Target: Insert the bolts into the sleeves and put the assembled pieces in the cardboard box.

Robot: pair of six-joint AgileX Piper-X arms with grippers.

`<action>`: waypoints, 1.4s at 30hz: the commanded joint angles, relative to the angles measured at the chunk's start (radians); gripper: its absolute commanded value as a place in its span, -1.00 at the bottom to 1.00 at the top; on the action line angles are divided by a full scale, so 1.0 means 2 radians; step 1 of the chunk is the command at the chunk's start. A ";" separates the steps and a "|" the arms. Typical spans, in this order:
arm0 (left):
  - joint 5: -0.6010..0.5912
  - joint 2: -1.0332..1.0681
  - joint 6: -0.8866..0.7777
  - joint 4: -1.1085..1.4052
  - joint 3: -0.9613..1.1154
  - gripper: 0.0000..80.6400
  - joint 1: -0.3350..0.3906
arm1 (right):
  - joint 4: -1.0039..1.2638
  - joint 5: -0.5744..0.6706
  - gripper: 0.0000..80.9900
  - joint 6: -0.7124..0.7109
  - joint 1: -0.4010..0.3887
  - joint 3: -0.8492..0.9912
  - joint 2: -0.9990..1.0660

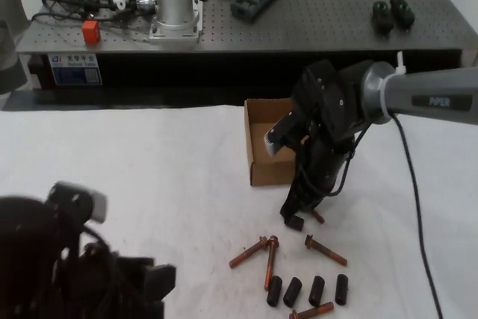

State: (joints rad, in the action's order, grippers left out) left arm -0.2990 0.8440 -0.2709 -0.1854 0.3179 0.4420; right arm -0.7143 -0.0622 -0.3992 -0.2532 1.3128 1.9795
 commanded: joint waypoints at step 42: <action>0.026 0.600 0.169 -0.312 0.558 -0.32 0.204 | 0.050 0.094 -0.96 0.170 0.082 -0.311 -0.375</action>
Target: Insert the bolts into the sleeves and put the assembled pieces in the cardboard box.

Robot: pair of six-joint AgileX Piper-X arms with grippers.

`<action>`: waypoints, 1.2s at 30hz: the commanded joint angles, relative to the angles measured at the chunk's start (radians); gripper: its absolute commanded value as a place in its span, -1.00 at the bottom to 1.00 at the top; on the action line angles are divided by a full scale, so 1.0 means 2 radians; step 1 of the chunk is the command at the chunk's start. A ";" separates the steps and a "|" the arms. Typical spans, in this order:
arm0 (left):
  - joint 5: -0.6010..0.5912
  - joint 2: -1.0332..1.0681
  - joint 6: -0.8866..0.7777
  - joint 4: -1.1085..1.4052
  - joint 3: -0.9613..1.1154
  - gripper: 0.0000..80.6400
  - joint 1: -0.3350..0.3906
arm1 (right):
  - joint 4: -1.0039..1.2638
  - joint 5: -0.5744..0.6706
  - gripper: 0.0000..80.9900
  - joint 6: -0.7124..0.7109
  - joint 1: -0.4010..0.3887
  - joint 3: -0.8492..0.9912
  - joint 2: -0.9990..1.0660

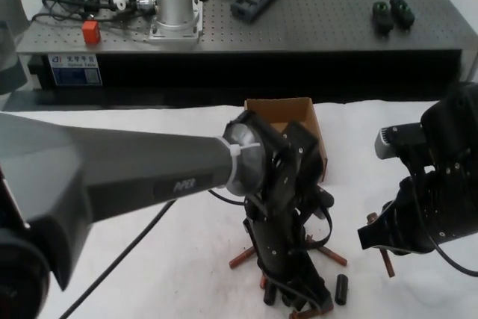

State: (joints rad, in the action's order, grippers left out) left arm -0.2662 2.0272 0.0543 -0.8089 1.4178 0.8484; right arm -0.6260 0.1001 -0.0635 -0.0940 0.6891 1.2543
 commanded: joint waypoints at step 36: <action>-0.120 -0.360 -0.137 0.587 -0.360 -0.98 -0.041 | 0.521 0.173 -0.96 0.318 -0.089 -0.110 -0.144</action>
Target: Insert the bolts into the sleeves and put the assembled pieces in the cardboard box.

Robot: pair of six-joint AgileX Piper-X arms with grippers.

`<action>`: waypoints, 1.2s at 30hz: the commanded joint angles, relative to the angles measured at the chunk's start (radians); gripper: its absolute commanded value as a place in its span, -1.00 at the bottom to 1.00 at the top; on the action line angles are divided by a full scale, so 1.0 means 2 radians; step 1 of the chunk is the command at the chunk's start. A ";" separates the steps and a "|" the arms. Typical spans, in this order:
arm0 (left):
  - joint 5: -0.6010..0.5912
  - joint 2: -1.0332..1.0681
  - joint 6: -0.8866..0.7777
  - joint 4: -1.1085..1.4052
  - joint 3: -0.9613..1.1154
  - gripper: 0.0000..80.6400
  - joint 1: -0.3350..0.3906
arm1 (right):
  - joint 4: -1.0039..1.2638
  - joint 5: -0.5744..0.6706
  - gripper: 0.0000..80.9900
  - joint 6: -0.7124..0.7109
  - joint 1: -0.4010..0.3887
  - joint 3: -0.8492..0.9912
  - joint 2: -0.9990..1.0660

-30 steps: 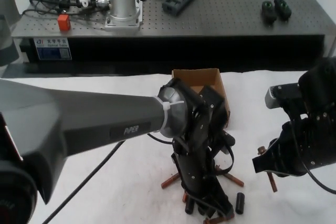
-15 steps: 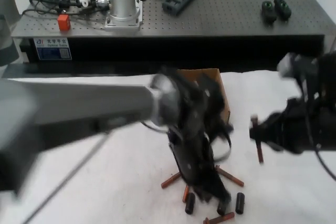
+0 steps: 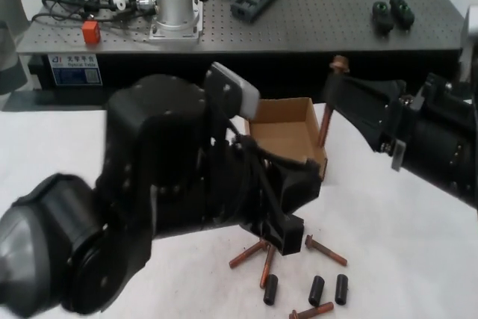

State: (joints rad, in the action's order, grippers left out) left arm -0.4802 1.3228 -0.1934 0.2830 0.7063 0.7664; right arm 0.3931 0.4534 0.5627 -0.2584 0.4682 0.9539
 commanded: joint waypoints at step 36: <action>0.015 -0.007 0.022 0.058 -0.004 -0.98 0.000 | -0.025 0.003 -0.96 -0.021 -0.012 0.000 0.010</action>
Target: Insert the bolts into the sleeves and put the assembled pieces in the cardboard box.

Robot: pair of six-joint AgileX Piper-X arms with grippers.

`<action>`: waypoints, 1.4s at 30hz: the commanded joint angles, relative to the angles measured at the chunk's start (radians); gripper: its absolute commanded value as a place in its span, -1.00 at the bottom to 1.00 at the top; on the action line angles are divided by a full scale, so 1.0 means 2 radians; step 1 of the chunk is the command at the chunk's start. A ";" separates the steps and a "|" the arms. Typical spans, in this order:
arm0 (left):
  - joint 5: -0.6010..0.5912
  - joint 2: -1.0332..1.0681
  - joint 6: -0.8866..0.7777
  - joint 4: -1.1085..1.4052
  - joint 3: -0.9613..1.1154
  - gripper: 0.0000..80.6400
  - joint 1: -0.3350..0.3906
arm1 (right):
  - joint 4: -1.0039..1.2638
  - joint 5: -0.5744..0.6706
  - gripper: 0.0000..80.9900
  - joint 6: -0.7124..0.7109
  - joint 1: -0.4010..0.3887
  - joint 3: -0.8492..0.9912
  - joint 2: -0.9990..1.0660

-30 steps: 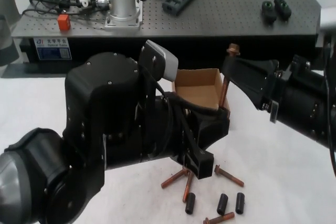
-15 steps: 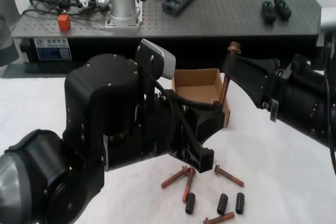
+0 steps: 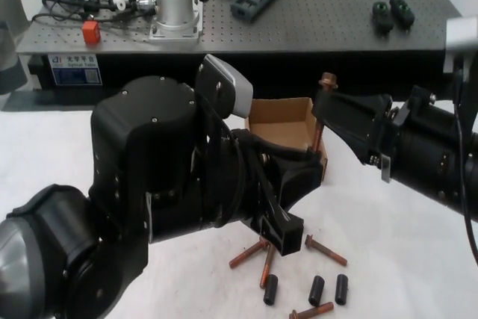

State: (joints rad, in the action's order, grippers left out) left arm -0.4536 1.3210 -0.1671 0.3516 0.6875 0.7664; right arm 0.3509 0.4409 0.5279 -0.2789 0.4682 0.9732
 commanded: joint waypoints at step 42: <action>0.164 0.574 -0.027 -0.525 0.780 -0.98 -0.062 | -0.256 -0.111 0.11 -0.220 0.225 0.000 -0.057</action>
State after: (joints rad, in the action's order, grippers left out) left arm -0.1182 2.4639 -0.2262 -0.6742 2.2071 0.6432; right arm -0.1555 0.2368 0.1025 0.1723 0.4682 0.8404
